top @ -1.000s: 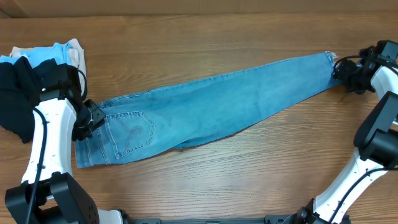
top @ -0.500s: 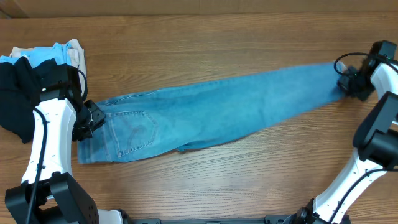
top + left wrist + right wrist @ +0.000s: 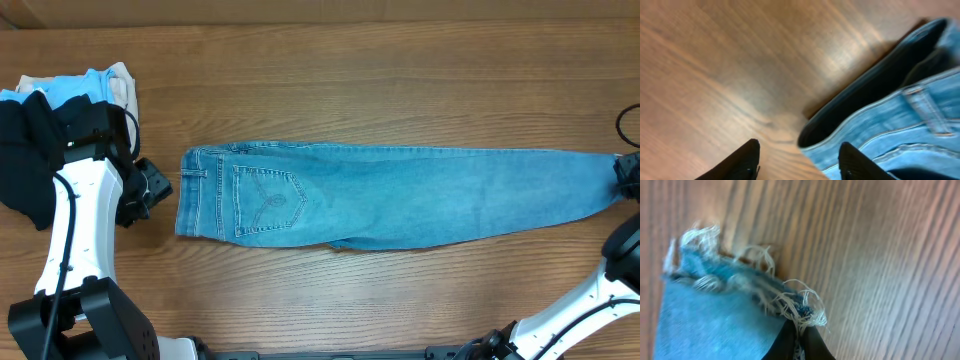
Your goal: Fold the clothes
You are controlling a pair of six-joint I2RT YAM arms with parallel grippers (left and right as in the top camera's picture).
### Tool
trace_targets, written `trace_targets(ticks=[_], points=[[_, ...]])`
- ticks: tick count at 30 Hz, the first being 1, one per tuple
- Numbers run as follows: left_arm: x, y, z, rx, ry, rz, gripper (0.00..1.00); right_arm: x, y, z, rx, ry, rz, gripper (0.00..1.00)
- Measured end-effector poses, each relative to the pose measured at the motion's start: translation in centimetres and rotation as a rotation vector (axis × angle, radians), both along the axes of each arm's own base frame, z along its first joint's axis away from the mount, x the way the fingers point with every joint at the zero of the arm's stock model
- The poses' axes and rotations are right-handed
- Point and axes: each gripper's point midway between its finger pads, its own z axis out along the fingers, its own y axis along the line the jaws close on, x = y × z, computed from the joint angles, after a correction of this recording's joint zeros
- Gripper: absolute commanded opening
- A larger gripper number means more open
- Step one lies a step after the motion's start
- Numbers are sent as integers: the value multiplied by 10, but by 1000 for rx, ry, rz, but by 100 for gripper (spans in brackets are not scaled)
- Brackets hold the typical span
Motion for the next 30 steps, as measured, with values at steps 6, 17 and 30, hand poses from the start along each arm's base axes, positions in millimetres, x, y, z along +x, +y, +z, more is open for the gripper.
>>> trace_targets(ticks=[6,17,30], points=[[27,-14,5,-69,-111,-134,64,0,10,-1,19,20,17,4],[42,-60,-16,-192,-102,-385,49,-3,12,-2,32,34,30,4],[92,-69,-76,-215,-142,-358,58,-7,5,3,24,27,46,44]])
